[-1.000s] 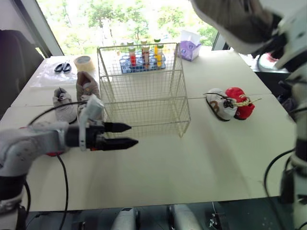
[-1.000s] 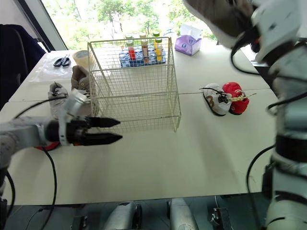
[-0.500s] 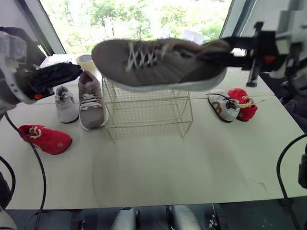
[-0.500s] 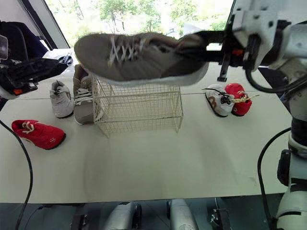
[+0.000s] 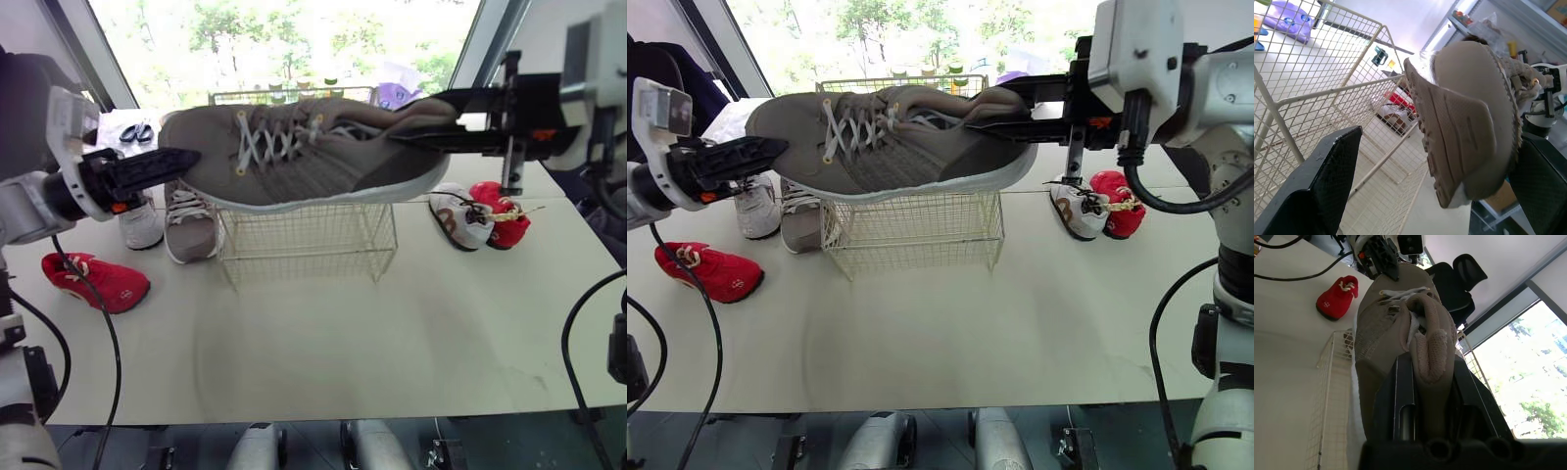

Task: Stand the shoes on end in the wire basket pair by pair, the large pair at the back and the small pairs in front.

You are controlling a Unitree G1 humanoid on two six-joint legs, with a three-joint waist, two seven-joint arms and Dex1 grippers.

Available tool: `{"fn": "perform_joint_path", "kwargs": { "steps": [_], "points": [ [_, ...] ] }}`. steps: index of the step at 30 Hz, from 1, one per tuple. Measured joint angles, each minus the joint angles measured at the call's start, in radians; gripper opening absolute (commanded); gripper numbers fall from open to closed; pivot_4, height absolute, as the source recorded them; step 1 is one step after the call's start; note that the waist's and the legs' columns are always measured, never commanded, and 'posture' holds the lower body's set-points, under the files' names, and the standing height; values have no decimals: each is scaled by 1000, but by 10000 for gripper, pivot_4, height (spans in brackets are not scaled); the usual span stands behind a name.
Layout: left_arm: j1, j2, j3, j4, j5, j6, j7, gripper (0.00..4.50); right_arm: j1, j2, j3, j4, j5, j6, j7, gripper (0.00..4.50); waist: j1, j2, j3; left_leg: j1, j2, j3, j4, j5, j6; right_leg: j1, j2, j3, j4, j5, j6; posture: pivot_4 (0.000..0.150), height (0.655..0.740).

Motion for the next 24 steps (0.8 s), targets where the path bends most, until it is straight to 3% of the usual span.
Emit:
{"fn": "perform_joint_path", "kwargs": {
  "steps": [6,8,14,16,17,21,24],
  "points": [
    [-3,-30,-8,-2,17,43,-12,8505,28,1,-15,-57,31,48,-11,2244,0,0,0,0,0,0,0,0,0,0,0,0,0,0,0,1500,7400],
    [-5,-36,-6,1,19,44,-8,5079,28,0,-21,-69,39,61,-13,2244,-1,0,0,0,0,0,0,0,0,0,0,0,1,0,0,1500,7400],
    [-18,-136,60,25,-2,65,108,5059,38,-7,-58,-28,59,122,-73,30106,4,-3,-1,-1,0,-1,1,0,0,0,0,0,1,0,0,1500,7400],
    [-18,-172,119,26,-27,62,180,5059,77,12,-146,51,76,159,-149,41138,4,-7,-2,-1,0,-1,2,0,0,0,-1,0,1,0,0,1500,7400],
    [-13,-190,164,24,-50,60,222,5059,113,34,-225,98,98,192,-210,44423,5,-8,-3,-1,0,-1,2,0,0,0,-1,0,1,0,0,1500,7400],
    [32,-315,319,-73,-201,19,398,5059,282,227,-491,139,279,357,-493,44423,6,-9,-4,-2,0,-1,1,3,-5,-1,-2,-1,2,0,0,1500,7400],
    [61,-442,341,-155,-282,-36,538,5059,370,428,-550,78,452,421,-717,44423,1,-9,-3,-2,0,1,2,3,-5,-4,-2,0,7,0,0,1500,7400]
  ]
}}
